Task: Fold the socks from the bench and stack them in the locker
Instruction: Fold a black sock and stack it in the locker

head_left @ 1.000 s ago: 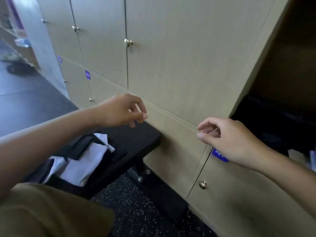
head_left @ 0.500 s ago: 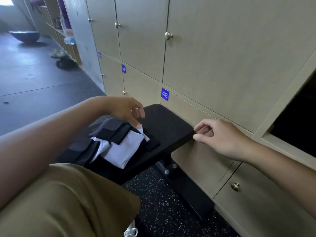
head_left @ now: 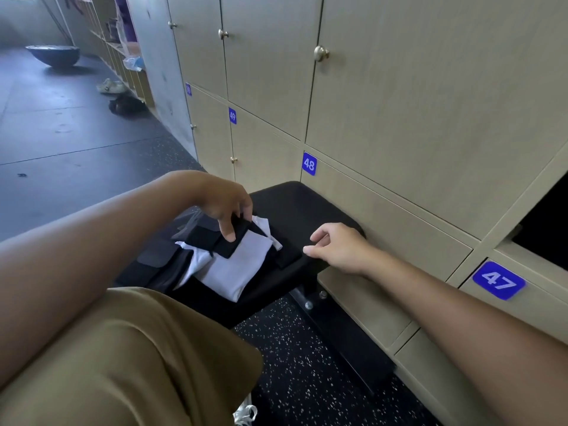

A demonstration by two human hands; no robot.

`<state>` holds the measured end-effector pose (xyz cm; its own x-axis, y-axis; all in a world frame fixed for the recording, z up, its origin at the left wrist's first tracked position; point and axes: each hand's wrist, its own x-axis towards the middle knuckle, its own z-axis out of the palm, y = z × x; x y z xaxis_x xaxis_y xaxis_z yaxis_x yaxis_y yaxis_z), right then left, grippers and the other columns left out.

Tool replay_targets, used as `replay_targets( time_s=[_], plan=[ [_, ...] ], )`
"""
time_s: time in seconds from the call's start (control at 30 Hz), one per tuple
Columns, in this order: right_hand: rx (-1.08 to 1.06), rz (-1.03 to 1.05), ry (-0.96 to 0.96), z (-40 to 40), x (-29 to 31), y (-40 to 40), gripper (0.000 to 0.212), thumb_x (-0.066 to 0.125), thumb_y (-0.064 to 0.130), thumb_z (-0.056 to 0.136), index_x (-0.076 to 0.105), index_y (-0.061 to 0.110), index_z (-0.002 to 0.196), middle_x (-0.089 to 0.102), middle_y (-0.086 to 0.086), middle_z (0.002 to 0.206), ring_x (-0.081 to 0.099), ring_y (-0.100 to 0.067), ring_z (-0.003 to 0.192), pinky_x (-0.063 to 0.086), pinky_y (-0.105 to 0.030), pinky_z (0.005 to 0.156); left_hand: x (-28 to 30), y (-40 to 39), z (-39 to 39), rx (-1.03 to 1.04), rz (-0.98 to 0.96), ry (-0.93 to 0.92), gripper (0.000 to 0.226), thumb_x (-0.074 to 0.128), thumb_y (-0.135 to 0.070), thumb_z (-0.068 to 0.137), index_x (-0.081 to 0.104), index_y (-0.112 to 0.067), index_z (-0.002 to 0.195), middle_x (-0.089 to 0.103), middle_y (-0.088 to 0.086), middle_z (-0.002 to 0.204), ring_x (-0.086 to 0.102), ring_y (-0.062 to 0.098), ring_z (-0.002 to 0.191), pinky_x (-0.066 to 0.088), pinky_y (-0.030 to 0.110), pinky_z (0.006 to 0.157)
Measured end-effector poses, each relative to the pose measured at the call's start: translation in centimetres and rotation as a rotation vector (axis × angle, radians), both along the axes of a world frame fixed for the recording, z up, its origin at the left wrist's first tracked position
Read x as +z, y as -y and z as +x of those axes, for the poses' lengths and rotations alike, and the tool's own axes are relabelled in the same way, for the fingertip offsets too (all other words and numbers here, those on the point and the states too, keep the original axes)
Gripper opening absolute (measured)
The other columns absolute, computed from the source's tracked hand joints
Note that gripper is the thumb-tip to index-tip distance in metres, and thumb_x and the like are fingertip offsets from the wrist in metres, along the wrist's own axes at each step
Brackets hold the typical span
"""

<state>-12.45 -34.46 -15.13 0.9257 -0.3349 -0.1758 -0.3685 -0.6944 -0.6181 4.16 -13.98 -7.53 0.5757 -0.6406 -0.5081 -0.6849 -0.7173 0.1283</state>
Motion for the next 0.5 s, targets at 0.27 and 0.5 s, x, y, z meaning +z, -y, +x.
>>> replay_targets(
  time_s=[0.27, 0.5],
  plan=[
    [-0.084, 0.054, -0.028, 2.3, -1.7, -2.4, 0.039, 0.082, 0.035, 0.083, 0.065, 0.016, 0.113, 0.064, -0.003, 0.118, 0.062, -0.019, 0.104, 0.048, -0.027, 0.086, 0.3, -0.2, 0.1, 0.013, -0.058, 0.031, 0.033, 0.089, -0.018, 0.077, 0.064, -0.028, 0.097, 0.071, -0.009, 0.099, 0.067, 0.023, 0.100, 0.050, 0.042, 0.095],
    [-0.101, -0.019, -0.108, 2.9, -1.6, -3.3, 0.036, 0.075, 0.024, 0.091, 0.062, 0.012, 0.122, 0.061, -0.007, 0.129, 0.061, -0.025, 0.116, 0.048, -0.028, 0.092, 0.8, -0.3, 0.1, 0.036, 0.018, 0.132, 0.042, 0.086, -0.030, 0.080, 0.055, -0.027, 0.107, 0.058, -0.001, 0.123, 0.057, 0.029, 0.117, 0.046, 0.048, 0.104]
  ],
)
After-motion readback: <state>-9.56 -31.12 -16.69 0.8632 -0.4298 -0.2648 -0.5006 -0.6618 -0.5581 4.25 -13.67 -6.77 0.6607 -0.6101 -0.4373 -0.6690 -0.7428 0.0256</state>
